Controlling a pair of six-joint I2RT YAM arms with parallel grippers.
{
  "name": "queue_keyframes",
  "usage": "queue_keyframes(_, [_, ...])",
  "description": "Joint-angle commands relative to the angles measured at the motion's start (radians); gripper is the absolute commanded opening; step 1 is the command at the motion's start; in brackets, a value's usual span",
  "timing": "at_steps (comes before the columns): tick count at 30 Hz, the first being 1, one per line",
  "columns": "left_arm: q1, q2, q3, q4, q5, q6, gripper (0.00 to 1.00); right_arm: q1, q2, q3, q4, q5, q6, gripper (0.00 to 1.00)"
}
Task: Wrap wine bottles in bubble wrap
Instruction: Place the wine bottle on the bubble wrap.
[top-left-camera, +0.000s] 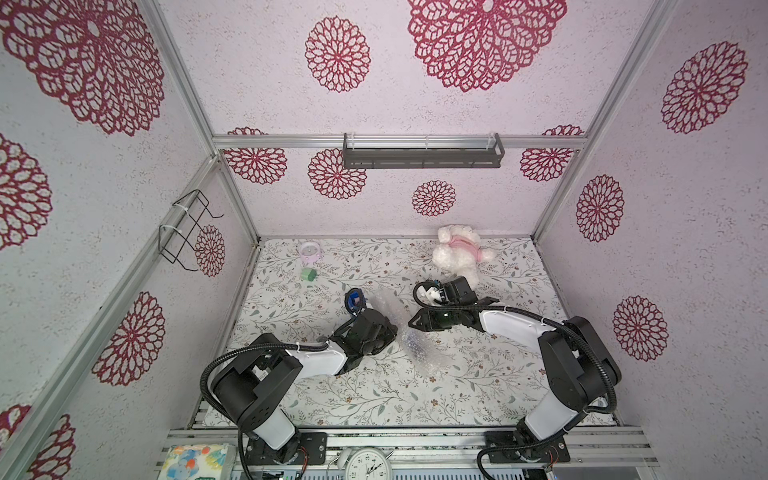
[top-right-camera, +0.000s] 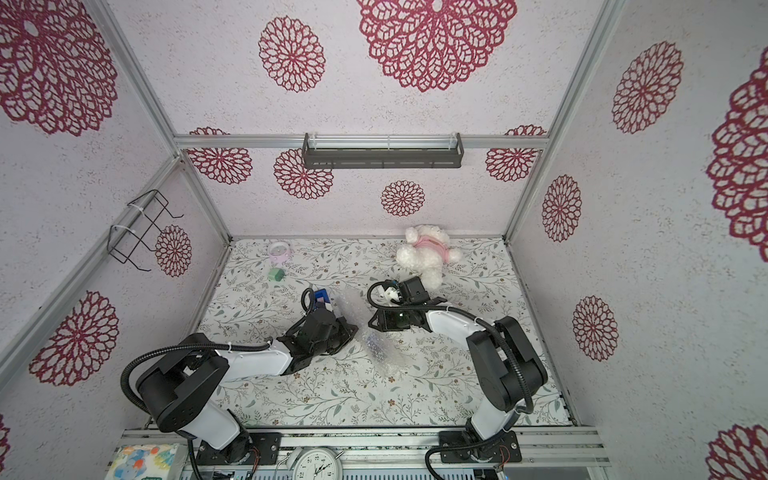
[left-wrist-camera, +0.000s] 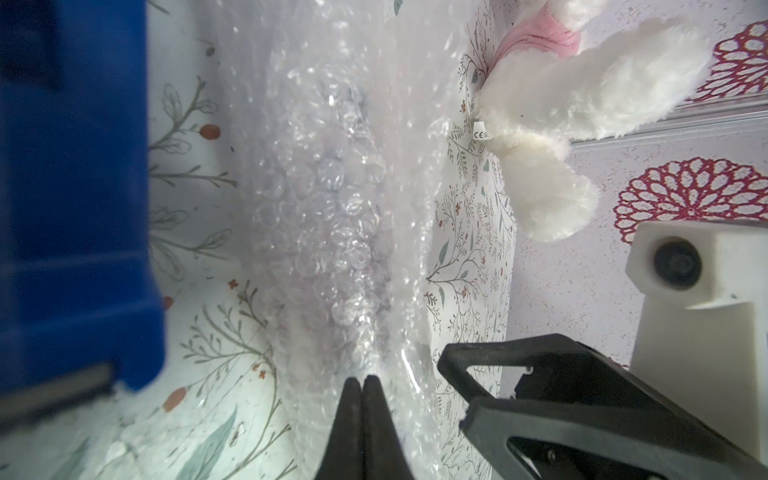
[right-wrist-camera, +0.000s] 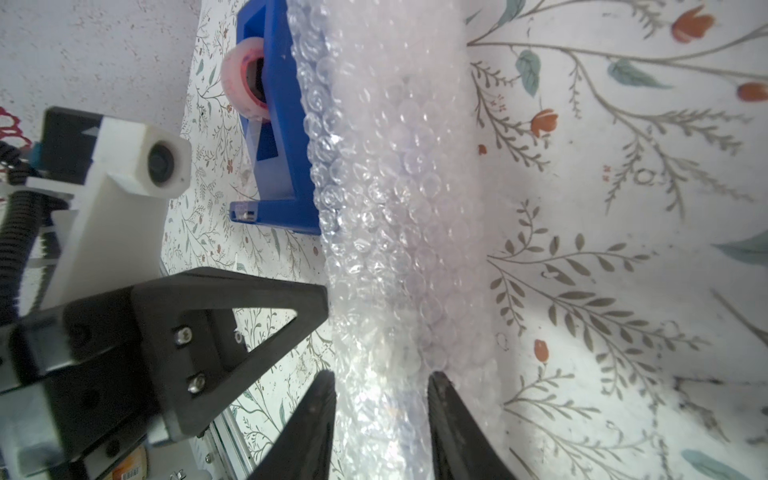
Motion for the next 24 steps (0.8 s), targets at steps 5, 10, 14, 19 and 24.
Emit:
queue_keyframes(5, [0.012, 0.005, -0.001, 0.009, -0.004, -0.005, 0.00, 0.013, -0.041, 0.081, -0.093, 0.063, -0.050, 0.40])
queue_keyframes(10, [0.012, 0.003, -0.008, 0.006, -0.008, -0.014, 0.00, 0.040, 0.027, 0.148, -0.140, 0.077, -0.081, 0.32])
queue_keyframes(14, [0.012, -0.003, -0.008, -0.005, -0.010, -0.014, 0.00, 0.070, 0.077, 0.200, -0.170, 0.105, -0.103, 0.30])
queue_keyframes(19, [0.014, 0.002, -0.017, -0.014, -0.018, -0.032, 0.00, 0.113, 0.127, 0.243, -0.229, 0.177, -0.140, 0.30])
queue_keyframes(24, [0.022, 0.029, -0.008, -0.017, 0.003, -0.040, 0.00, 0.145, 0.130, 0.237, -0.257, 0.263, -0.159, 0.30])
